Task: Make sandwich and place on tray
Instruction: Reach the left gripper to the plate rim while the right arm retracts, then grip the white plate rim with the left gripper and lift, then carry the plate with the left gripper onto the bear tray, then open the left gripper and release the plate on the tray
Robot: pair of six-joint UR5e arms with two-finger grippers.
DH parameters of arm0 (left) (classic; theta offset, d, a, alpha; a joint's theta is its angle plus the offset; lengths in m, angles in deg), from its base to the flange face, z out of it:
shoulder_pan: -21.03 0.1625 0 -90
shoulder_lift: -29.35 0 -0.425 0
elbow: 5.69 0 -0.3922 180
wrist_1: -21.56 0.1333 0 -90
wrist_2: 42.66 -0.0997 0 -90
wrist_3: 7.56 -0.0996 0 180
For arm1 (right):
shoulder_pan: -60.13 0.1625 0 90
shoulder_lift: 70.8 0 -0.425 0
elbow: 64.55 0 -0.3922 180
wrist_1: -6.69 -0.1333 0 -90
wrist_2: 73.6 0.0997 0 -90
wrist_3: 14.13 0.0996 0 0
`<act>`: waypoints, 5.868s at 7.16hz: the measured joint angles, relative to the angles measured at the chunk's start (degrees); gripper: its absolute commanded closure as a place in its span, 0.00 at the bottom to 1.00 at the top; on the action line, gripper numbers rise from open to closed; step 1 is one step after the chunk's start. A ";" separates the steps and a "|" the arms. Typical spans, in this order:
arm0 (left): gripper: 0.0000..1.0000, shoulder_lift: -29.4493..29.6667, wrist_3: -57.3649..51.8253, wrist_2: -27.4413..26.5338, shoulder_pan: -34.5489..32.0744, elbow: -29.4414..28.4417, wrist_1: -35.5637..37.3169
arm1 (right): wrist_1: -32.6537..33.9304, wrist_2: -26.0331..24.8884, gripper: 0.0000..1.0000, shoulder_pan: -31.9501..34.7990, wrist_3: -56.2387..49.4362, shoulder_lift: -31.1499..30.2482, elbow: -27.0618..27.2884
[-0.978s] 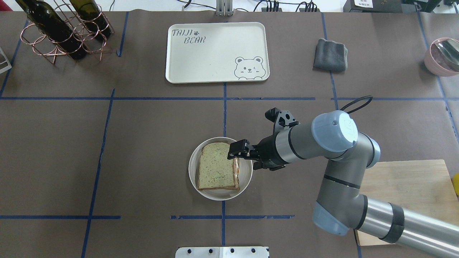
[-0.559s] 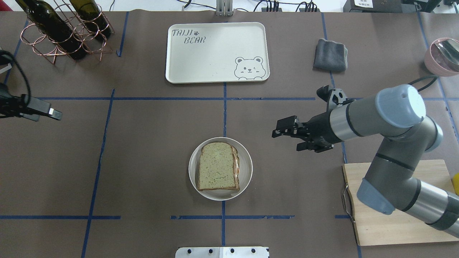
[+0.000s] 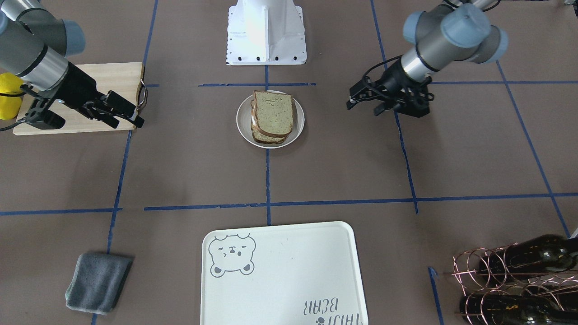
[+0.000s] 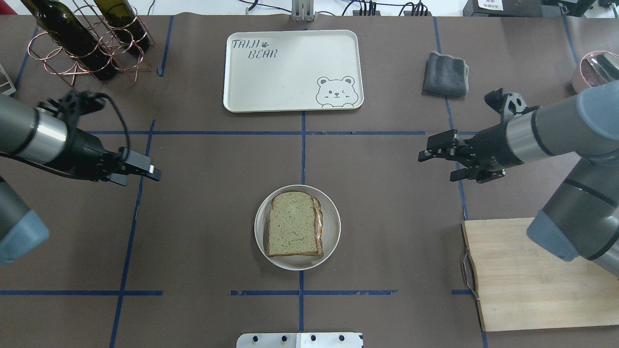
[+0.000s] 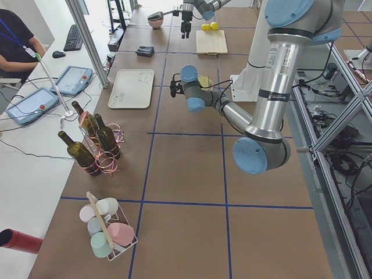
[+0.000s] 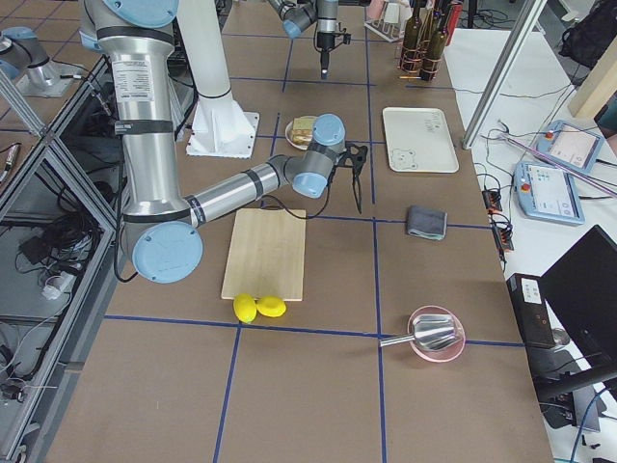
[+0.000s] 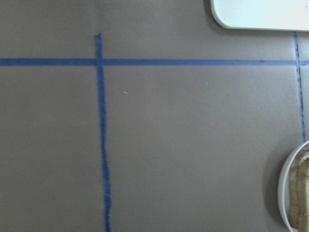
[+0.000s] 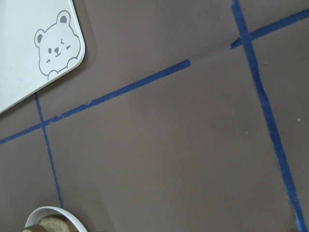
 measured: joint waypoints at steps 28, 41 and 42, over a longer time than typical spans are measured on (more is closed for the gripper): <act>1.00 27.37 46.62 -20.46 -0.69 -25.52 -0.20 | -0.37 0.44 0.00 1.44 -1.64 -3.01 1.40; 0.72 39.26 41.21 -22.53 -4.28 -53.18 -10.59 | -0.37 0.16 0.00 1.34 -2.46 -2.99 0.93; 0.72 36.42 38.85 -22.43 -4.40 -48.93 -9.33 | -0.36 0.14 0.00 1.37 -2.46 -2.99 0.92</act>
